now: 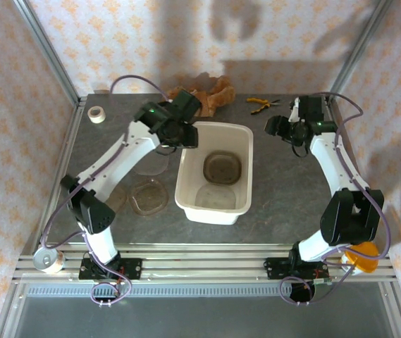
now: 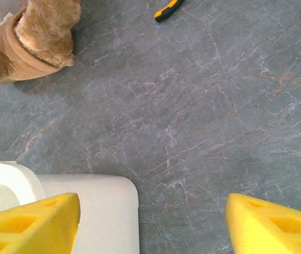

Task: Place the plates into the plastic bin on the countertop

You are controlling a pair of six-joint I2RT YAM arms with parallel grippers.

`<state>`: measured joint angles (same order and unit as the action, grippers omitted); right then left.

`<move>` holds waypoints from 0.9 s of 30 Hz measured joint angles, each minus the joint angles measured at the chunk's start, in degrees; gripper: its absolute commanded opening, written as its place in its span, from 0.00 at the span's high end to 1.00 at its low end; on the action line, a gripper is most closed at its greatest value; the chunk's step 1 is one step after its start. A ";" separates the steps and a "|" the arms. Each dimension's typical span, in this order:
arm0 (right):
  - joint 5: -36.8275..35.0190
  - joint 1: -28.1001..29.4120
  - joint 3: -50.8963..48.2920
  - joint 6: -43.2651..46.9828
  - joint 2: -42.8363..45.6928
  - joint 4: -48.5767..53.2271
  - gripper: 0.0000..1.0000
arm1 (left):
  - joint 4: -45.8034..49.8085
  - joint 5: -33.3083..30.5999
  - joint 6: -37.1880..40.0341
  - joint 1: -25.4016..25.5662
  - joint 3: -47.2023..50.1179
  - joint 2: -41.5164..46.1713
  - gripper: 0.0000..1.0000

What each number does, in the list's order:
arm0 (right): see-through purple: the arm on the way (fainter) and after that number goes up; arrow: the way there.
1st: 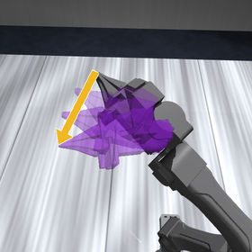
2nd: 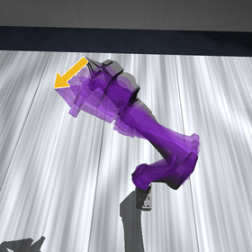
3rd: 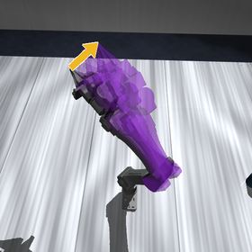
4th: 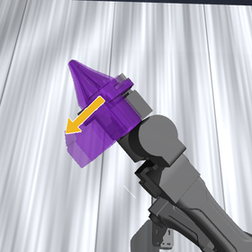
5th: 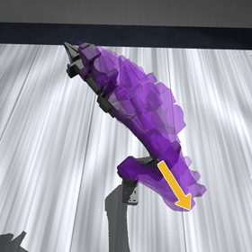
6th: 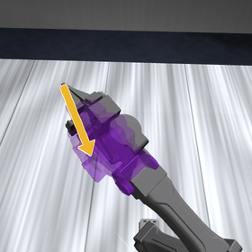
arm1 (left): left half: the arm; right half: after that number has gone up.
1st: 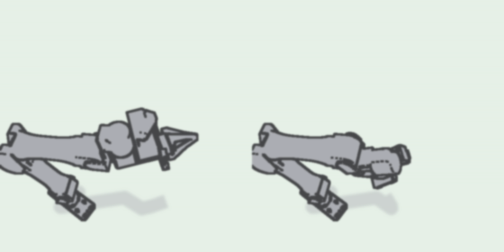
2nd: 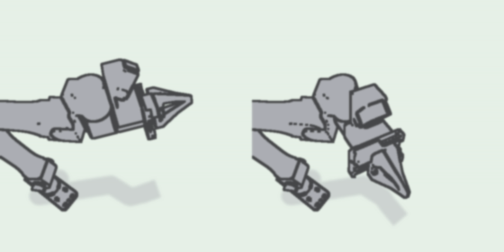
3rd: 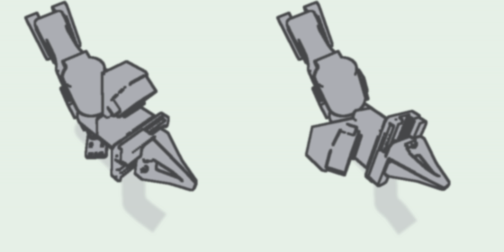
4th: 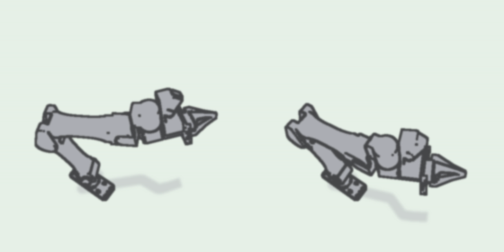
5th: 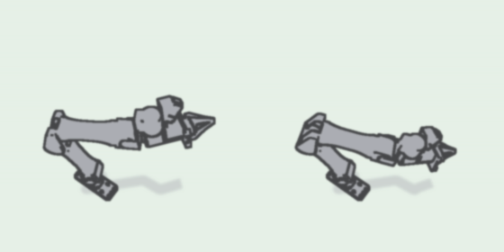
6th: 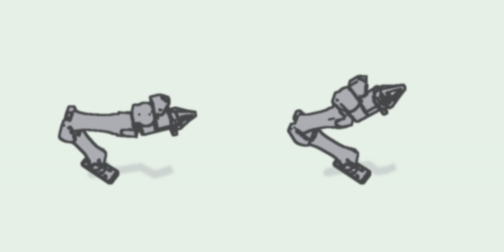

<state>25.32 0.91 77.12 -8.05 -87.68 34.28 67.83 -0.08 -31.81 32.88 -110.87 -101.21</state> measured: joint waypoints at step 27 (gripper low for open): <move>-2.54 1.68 14.32 -2.67 -3.61 12.15 0.27 | -9.40 9.03 17.49 -30.73 19.41 -5.68 0.31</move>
<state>22.79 2.59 91.44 -10.72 -91.29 46.44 58.43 8.95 -14.33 2.15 -91.46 -106.89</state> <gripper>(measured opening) 0.725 0.685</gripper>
